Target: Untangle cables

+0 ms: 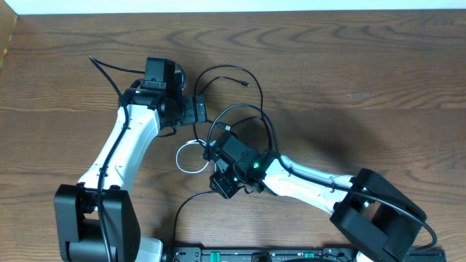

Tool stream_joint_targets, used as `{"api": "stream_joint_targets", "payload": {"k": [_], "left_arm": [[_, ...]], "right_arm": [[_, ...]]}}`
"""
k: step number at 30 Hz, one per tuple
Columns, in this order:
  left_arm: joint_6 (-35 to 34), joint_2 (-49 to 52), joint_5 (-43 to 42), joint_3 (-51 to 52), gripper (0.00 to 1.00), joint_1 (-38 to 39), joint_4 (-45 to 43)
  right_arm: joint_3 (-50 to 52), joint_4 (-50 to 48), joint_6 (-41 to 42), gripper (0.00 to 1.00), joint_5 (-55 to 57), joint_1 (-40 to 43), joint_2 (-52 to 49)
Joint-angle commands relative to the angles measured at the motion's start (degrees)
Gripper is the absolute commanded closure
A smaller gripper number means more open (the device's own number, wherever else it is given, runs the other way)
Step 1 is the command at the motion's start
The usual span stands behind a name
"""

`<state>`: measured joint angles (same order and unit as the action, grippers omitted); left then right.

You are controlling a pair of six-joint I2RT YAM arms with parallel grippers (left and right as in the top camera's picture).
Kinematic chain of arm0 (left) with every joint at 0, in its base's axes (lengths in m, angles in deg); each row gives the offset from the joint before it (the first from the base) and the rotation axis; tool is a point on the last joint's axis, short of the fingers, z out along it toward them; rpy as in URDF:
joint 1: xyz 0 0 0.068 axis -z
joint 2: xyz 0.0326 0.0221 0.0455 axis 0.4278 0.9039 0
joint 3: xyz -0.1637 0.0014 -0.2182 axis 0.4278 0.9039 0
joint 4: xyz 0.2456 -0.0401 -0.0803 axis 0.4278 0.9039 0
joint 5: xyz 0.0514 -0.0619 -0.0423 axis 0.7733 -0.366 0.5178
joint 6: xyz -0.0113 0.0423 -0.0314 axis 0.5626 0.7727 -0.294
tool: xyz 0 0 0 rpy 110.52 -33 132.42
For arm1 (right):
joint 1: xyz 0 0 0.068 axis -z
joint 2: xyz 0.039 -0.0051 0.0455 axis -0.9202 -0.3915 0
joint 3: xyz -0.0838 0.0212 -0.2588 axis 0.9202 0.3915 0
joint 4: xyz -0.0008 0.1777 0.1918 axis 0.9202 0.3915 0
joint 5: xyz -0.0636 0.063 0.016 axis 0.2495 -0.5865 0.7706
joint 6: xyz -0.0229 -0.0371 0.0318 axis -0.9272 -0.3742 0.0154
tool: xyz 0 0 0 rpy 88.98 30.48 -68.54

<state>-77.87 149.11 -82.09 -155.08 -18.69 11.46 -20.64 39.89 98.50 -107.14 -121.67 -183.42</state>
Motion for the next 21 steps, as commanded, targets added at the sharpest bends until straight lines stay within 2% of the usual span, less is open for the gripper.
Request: {"api": "stream_joint_targets", "payload": {"k": [1, 6, 17, 21], "left_arm": [[-0.02, 0.22, -0.66, -0.39, 0.02, -0.2, 0.2], [-0.02, 0.22, -0.66, -0.39, 0.02, -0.2, 0.2], [-0.02, 0.22, -0.66, -0.39, 0.02, -0.2, 0.2], [-0.02, 0.22, -0.66, -0.39, 0.02, -0.2, 0.2]], "right_arm": [[-0.22, 0.15, 0.22, 0.6, 1.84, -0.61, -0.31], [0.02, 0.44, 0.22, 0.6, 6.47, -1.11, -0.31], [0.15, 0.92, 0.63, 0.6, 6.58, -1.27, -0.31], [0.15, 1.2, 2.08, 0.63, 6.56, -1.27, -0.31]]}}
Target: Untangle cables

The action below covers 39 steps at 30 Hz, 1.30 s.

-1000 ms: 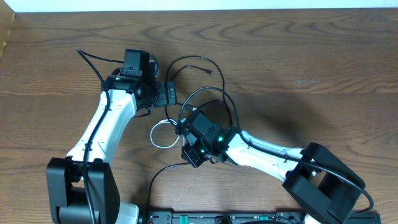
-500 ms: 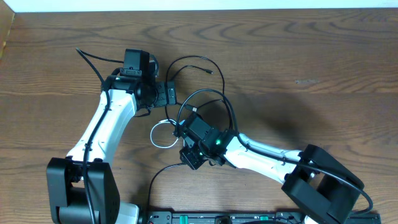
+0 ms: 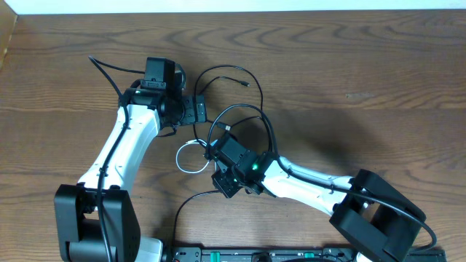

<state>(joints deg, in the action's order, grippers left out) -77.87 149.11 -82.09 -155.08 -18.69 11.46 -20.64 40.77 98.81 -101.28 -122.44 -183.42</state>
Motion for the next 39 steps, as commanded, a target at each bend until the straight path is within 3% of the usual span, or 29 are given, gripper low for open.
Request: {"api": "stream_joint_targets", "payload": {"k": [1, 12, 25, 33, 39], "left_arm": [[-0.02, 0.22, -0.66, -0.39, 0.02, -0.2, 0.2], [-0.02, 0.22, -0.66, -0.39, 0.02, -0.2, 0.2], [-0.02, 0.22, -0.66, -0.39, 0.02, -0.2, 0.2], [-0.02, 0.22, -0.66, -0.39, 0.02, -0.2, 0.2], [-0.02, 0.22, -0.66, -0.39, 0.02, -0.2, 0.2]], "right_arm": [[0.15, 0.5, 2.25, 0.63, 0.68, -0.5, -0.31], [0.15, 1.75, 2.47, 0.68, 0.52, -1.11, -0.31], [0.15, 0.35, 2.45, 0.82, 0.61, -1.99, -0.31], [0.15, 0.26, 2.47, 0.99, -0.04, -2.01, -0.31], [0.15, 0.22, 2.45, 0.99, -2.38, -1.99, -0.28]]}}
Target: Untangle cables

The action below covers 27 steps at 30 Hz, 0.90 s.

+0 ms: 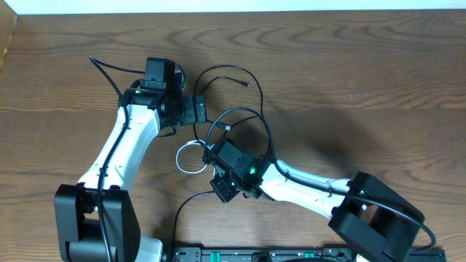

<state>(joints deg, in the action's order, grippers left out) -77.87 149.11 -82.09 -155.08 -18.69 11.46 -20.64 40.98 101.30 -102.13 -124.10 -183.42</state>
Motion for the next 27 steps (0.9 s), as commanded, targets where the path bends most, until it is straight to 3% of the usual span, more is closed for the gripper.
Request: {"api": "stream_joint_targets", "payload": {"k": [1, 14, 27], "left_arm": [[-0.02, 0.22, -0.66, -0.39, 0.02, -0.2, 0.2], [-0.02, 0.22, -0.66, -0.39, 0.02, -0.2, 0.2], [-0.02, 0.22, -0.66, -0.39, 0.02, -0.2, 0.2]], "right_arm": [[0.15, 0.0, -0.02, 0.99, -1.53, -0.33, -0.28], [-2.56, -1.2, -2.49, 0.99, -15.17, 2.03, 2.56], [-4.15, -3.39, -5.9, 0.99, -4.33, 2.73, 24.5]]}}
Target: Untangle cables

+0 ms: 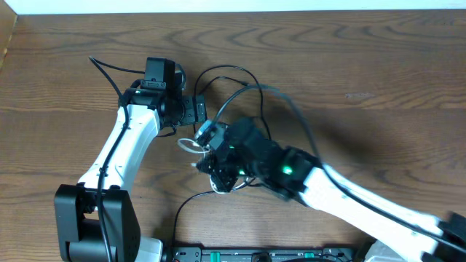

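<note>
A thin black cable [226,68] loops across the table's middle from my left gripper [198,110], which looks shut on its near end. A white cable [186,144] lies coiled just below that gripper, with most of the coil hidden under my right arm. The right gripper [207,137] is blurred with motion over the coil's right side. I cannot tell whether its jaws are open or shut, or whether it holds the white cable.
The wooden table [378,73] stretches out to the right and back. A second black lead [280,98] arcs over the right arm. Another black cable [186,204] runs to the front edge, where a black rail [255,255] sits.
The right arm has swung up and left and now shows as a blur, with its gripper at the coil's upper right. More of the white coil is covered. The left arm has not moved.
The left gripper stayed at the black cable's near end throughout. The right gripper stood low at the right edge of the white coil, shifting slightly left across the earlier moments. Now it is higher and further left over the coil, caught in fast motion.
</note>
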Tool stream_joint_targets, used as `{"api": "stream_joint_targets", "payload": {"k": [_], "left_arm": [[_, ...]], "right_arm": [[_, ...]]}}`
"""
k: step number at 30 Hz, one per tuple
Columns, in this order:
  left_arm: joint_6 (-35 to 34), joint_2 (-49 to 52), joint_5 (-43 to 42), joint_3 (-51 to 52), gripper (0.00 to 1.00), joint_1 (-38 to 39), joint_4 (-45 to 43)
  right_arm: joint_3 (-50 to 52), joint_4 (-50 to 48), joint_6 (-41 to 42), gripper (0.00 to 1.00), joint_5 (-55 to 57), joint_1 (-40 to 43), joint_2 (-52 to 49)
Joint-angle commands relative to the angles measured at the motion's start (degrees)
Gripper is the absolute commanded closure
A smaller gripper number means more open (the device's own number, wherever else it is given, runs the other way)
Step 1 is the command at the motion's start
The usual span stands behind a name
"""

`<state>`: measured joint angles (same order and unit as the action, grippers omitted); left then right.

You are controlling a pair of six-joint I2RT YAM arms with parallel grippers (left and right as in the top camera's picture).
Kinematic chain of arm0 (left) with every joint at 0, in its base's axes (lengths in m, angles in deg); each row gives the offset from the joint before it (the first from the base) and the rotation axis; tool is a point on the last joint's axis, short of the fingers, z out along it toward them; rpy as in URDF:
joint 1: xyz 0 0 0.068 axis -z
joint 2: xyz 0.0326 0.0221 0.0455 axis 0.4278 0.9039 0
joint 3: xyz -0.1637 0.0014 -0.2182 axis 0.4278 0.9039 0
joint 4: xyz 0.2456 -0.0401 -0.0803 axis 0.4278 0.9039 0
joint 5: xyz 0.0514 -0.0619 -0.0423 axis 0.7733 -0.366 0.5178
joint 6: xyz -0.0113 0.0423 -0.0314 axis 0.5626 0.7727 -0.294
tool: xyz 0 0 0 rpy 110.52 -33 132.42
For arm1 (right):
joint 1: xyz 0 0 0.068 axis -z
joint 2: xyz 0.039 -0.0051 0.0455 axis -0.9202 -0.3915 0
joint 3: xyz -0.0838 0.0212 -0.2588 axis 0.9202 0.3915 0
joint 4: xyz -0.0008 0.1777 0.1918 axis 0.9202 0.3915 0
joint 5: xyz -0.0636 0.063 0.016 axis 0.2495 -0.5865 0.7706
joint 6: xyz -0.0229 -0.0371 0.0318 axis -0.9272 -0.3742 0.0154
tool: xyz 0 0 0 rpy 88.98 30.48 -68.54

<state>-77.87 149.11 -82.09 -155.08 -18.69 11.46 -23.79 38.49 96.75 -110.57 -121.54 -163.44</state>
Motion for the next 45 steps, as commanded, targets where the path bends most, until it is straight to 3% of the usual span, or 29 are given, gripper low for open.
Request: {"api": "stream_joint_targets", "payload": {"k": [1, 13, 26, 45], "left_arm": [[-0.02, 0.22, -0.66, -0.39, 0.02, -0.2, 0.2], [-0.02, 0.22, -0.66, -0.39, 0.02, -0.2, 0.2], [-0.02, 0.22, -0.66, -0.39, 0.02, -0.2, 0.2], [-0.02, 0.22, -0.66, -0.39, 0.02, -0.2, 0.2]], "right_arm": [[-1.01, -1.81, -1.38, 0.99, 4.48, 0.17, 6.1], [-1.01, -14.45, -1.84, 0.99, 5.2, 0.17, 20.63], [-1.01, -11.19, -4.39, 0.99, 13.33, 0.17, 24.63], [-0.98, 10.1, -6.97, 0.99, 64.57, 1.03, 23.3]]}}
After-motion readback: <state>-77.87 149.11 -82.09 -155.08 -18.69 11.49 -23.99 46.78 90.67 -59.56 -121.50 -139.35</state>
